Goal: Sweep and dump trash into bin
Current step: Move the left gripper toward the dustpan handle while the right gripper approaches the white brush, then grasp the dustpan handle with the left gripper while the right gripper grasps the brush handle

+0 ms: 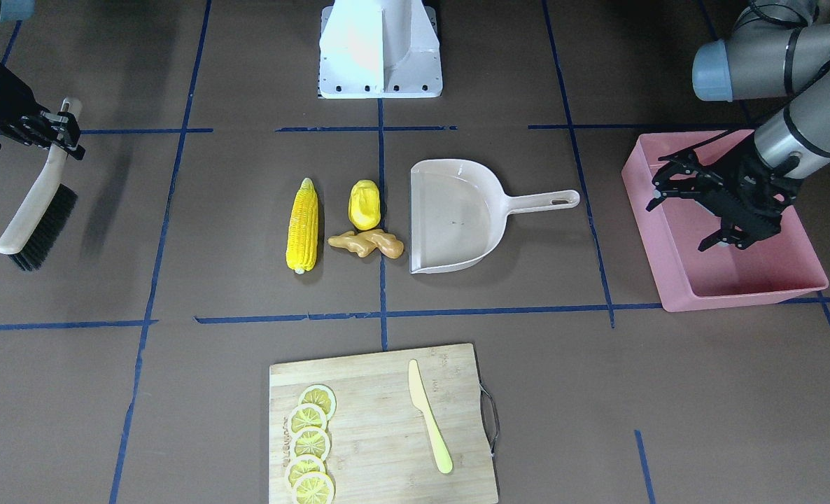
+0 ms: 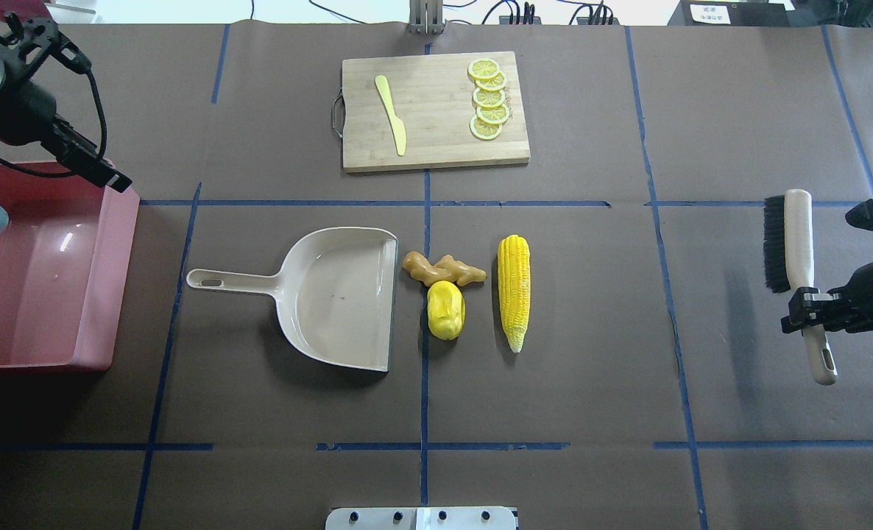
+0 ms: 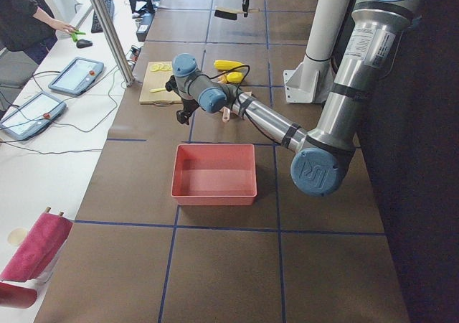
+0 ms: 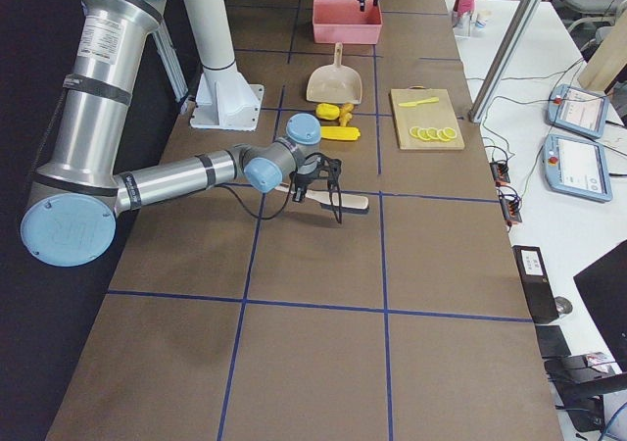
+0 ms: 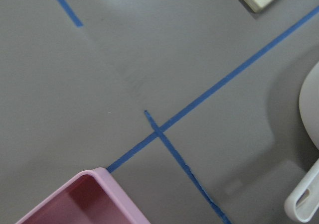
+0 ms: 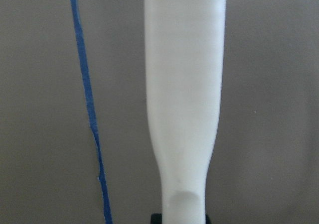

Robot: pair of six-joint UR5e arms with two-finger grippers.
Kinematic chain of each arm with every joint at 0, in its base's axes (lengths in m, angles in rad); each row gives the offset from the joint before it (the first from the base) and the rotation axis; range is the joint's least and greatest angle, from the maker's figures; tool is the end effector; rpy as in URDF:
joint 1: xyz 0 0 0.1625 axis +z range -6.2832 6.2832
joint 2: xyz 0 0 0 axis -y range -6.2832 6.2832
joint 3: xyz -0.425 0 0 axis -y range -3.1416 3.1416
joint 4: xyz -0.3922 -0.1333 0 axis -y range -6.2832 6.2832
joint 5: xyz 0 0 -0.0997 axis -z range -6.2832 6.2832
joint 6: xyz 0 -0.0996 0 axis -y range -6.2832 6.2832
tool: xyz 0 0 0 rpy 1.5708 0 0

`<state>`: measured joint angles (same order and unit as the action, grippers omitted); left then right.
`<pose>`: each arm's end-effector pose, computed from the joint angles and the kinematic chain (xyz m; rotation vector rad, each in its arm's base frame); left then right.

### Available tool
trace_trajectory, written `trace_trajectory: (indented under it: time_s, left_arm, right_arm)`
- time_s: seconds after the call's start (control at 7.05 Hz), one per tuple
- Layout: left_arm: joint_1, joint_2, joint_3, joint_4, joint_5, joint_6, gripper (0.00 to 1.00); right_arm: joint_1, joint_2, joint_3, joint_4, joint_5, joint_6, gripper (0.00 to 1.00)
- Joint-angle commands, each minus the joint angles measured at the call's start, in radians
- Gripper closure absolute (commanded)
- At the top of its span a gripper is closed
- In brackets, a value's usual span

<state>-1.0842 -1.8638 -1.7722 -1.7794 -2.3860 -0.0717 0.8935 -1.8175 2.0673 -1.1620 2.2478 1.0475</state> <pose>0.2213 -0.5484 0.3709 0.4294 0.9489 0.6635 -0.1970 -0.3582 0.4781 -0.0832 -0.9034 0.1217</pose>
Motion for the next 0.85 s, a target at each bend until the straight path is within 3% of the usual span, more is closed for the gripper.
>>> trace_trajectory:
  time_s: [0.0,0.28,0.43,0.71]
  left_arm:
    - [0.02,-0.017,-0.004,-0.041,0.004,-0.008,0.0]
    - [0.123,-0.014,-0.055,-0.032,0.187,0.003,0.0]
    - [0.132,-0.014,-0.087,-0.037,0.179,0.004,0.0]
    - [0.235,-0.018,-0.157,-0.025,0.189,0.044,0.0]
  right_arm:
    - [-0.016,0.038,0.017,-0.005,-0.011,0.002,1.0]
    - [-0.033,0.063,0.017,-0.008,-0.016,0.003,1.0]
    - [-0.039,0.104,0.02,-0.051,-0.014,0.003,1.0]
    - [-0.039,0.27,0.06,-0.322,-0.016,0.003,1.0]
